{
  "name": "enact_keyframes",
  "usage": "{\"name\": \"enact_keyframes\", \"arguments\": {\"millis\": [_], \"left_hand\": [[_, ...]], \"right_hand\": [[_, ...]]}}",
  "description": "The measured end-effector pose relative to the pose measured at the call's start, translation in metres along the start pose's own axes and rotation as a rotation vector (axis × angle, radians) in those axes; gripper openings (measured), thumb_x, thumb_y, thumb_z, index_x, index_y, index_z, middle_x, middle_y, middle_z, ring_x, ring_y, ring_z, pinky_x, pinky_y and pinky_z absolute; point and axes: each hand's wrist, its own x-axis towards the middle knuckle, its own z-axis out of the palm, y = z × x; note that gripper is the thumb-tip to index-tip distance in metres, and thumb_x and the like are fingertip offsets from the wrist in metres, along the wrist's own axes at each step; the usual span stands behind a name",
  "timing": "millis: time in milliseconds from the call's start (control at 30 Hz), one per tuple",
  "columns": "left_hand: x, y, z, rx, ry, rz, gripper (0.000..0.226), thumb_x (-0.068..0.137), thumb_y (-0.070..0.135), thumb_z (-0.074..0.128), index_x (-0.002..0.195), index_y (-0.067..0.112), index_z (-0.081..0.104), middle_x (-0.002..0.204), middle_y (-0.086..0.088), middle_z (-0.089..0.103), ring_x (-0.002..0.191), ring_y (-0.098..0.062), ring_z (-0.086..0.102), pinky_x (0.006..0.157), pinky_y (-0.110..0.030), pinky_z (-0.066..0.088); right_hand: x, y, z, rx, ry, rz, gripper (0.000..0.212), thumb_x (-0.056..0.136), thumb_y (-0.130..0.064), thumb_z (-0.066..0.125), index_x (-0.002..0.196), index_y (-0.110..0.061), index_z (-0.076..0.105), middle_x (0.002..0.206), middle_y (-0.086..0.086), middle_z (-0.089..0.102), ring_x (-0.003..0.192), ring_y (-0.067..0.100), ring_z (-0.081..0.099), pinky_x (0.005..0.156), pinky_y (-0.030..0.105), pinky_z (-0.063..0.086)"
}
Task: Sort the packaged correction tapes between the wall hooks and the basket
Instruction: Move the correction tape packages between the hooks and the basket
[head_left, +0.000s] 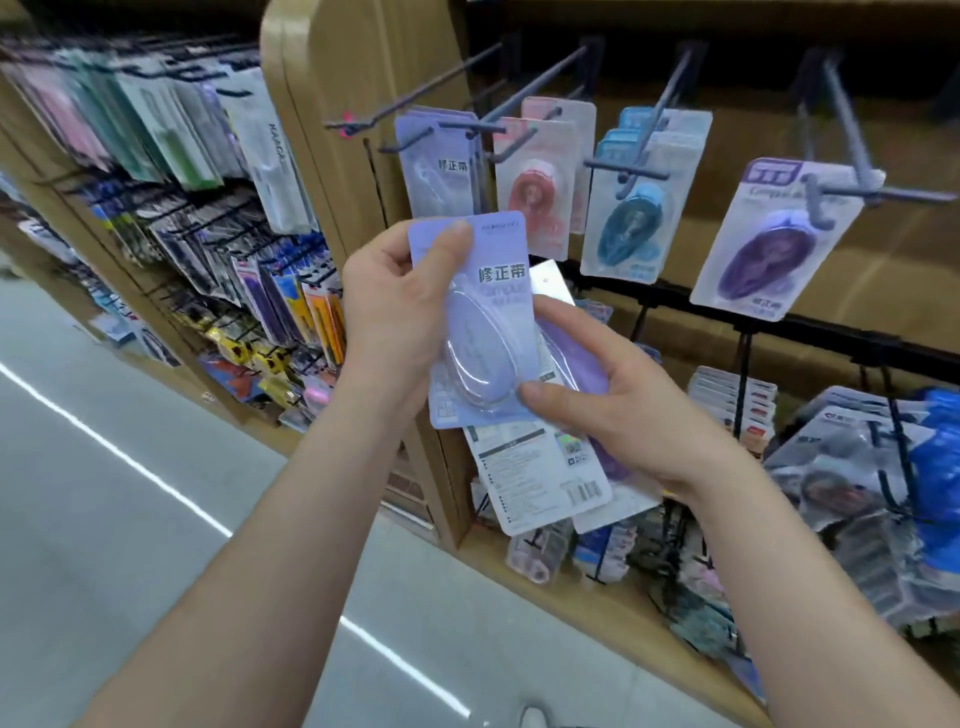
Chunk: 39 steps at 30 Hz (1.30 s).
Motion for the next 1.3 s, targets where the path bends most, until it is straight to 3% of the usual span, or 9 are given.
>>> {"name": "enact_keyframes", "arguments": {"millis": [167,367,633,767,900,1000,1133,1200,1300], "left_hand": [[0.043,0.001,-0.018,0.049,0.055,0.065,0.015,0.094,0.009,0.063,0.081,0.013,0.068,0.073,-0.001,0.068,0.069,-0.016,0.065,0.063,-0.033,0.054],[0.078,-0.002,-0.033,0.046,0.105,0.128,0.014,0.088,0.009,0.069,0.076,0.016,0.067,0.066,0.006,0.066,0.064,-0.012,0.06,0.061,-0.03,0.052],[0.106,-0.006,-0.037,0.008,0.105,0.114,0.018,0.09,0.009,0.069,0.074,0.014,0.064,0.063,0.005,0.062,0.063,-0.012,0.054,0.059,-0.027,0.046],[0.112,-0.007,-0.041,-0.071,0.028,-0.002,0.023,0.092,0.012,0.066,0.069,0.016,0.067,0.072,-0.007,0.064,0.071,-0.023,0.056,0.067,-0.038,0.048],[0.116,-0.003,-0.042,-0.129,-0.006,-0.163,0.026,0.099,0.015,0.056,0.077,0.015,0.07,0.074,-0.003,0.073,0.068,-0.019,0.065,0.068,-0.034,0.054],[0.106,-0.004,-0.045,0.058,0.055,-0.077,0.01,0.1,0.023,0.055,0.101,0.017,0.064,0.088,0.004,0.069,0.078,-0.009,0.063,0.073,-0.029,0.052],[0.061,-0.022,-0.064,0.681,0.004,0.219,0.046,0.088,0.048,0.065,0.128,0.028,0.054,0.109,0.002,0.05,0.097,-0.012,0.056,0.086,-0.028,0.048],[0.054,-0.022,-0.069,0.853,-0.055,0.204,0.06,0.085,0.057,0.064,0.136,0.029,0.05,0.107,0.005,0.047,0.099,-0.016,0.054,0.088,-0.032,0.048],[0.06,-0.009,-0.067,0.809,-0.134,0.085,0.063,0.081,0.062,0.066,0.135,0.035,0.049,0.1,0.013,0.058,0.091,-0.005,0.062,0.081,-0.033,0.054]], "right_hand": [[0.043,-0.002,0.015,-0.007,0.051,-0.053,0.054,0.093,-0.006,0.066,0.135,-0.036,0.052,0.135,-0.026,0.057,0.128,-0.008,0.05,0.104,0.017,0.042],[0.079,-0.001,0.03,-0.011,0.088,-0.097,0.055,0.093,-0.003,0.065,0.14,-0.027,0.051,0.143,-0.018,0.053,0.134,-0.005,0.045,0.118,0.033,0.033],[0.102,-0.002,0.037,0.011,0.105,-0.129,0.055,0.094,0.004,0.061,0.142,-0.019,0.049,0.147,-0.009,0.051,0.135,-0.001,0.045,0.114,0.02,0.034],[0.106,0.001,0.039,0.012,0.113,-0.131,0.055,0.093,0.005,0.061,0.142,-0.018,0.049,0.15,-0.007,0.048,0.138,0.0,0.042,0.115,0.021,0.032],[0.109,0.003,0.045,0.041,0.129,-0.118,0.054,0.093,0.004,0.061,0.14,-0.02,0.05,0.15,-0.006,0.048,0.139,0.003,0.042,0.118,0.031,0.034],[0.113,0.006,0.048,0.02,0.196,-0.102,0.054,0.092,-0.009,0.065,0.141,-0.026,0.05,0.147,-0.012,0.051,0.138,0.003,0.043,0.118,0.044,0.034],[0.114,0.01,0.05,0.02,0.268,-0.094,0.053,0.092,-0.01,0.066,0.137,-0.032,0.052,0.142,-0.016,0.054,0.134,-0.001,0.046,0.116,0.043,0.037],[0.113,0.011,0.05,0.006,0.259,-0.088,0.052,0.092,-0.013,0.067,0.137,-0.035,0.051,0.142,-0.018,0.053,0.133,-0.001,0.047,0.115,0.042,0.039],[0.11,0.01,0.045,-0.035,0.238,-0.082,0.053,0.093,-0.019,0.069,0.137,-0.04,0.049,0.145,-0.022,0.049,0.136,-0.004,0.042,0.116,0.039,0.036]]}}
